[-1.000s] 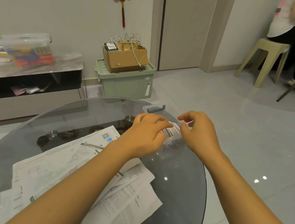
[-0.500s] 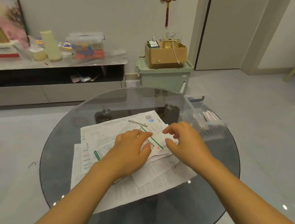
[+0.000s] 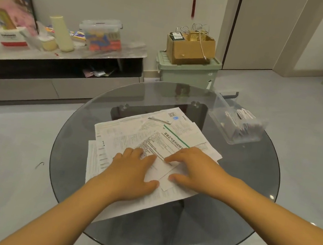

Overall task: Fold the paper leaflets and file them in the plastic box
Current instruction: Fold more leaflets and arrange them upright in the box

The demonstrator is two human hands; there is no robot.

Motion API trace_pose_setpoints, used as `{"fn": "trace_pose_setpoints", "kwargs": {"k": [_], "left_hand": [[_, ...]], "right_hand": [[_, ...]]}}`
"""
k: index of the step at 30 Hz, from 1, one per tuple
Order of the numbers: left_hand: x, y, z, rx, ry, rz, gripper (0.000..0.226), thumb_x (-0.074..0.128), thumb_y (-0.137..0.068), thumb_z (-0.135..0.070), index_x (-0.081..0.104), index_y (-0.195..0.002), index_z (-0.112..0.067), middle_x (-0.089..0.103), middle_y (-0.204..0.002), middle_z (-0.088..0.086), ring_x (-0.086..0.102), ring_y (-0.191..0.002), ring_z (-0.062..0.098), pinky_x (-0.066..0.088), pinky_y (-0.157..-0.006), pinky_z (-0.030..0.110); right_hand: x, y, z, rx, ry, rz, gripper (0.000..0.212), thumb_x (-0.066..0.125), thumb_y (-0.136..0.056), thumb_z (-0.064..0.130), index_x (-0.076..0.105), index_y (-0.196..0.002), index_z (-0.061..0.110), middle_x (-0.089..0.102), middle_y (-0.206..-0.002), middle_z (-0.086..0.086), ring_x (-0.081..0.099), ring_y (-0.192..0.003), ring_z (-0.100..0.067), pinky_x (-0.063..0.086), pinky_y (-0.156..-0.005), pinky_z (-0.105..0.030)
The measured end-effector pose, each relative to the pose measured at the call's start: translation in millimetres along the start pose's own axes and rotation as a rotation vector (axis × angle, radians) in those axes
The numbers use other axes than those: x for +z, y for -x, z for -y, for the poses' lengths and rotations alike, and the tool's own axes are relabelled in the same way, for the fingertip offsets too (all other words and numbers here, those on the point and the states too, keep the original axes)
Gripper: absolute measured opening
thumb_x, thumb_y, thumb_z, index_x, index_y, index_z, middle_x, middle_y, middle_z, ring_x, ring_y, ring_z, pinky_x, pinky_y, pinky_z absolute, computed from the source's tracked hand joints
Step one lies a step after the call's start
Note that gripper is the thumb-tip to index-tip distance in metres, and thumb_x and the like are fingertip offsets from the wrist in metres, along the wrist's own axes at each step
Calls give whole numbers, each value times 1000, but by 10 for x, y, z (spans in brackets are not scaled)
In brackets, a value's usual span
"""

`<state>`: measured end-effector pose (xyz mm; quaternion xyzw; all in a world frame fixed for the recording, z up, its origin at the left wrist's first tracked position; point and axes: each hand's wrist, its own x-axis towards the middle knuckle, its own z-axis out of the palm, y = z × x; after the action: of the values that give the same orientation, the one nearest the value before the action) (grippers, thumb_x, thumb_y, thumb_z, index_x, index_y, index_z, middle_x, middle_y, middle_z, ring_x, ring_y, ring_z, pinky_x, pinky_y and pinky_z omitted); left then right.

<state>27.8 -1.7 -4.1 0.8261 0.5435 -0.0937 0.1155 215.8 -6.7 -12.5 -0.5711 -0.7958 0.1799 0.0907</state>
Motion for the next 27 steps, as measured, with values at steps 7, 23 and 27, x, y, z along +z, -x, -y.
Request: {"fn": "trace_pose_setpoints", "kwargs": {"k": [7,23,27], "left_hand": [[-58,137,78,79,81,70,73,51,-84,-61,20,-146,-41,22,-146,-6,21,-133,17,20,-110,35],[-98,263,372,97,238,74,65,69,-70,-60,47,-127,-37,37,-121,-18,37,-113,12,36,-95,27],[-129,271,390,62,484,-15,33,71,-76,-46,58,-103,-32,61,-106,-12,57,-94,7,49,-79,22]], "right_hand": [[53,53,109,-43,0,112,64,68,-74,55,45,-132,42,23,-153,-1,12,-142,-19,12,-112,-29],[32,163,205,42,-434,-14,10,48,-95,29,51,-85,27,59,-80,0,53,-72,-13,38,-58,-10],[-17,153,167,188,-498,-68,16,38,-98,34,47,-89,25,59,-79,-3,49,-71,-13,37,-59,-20]]}}
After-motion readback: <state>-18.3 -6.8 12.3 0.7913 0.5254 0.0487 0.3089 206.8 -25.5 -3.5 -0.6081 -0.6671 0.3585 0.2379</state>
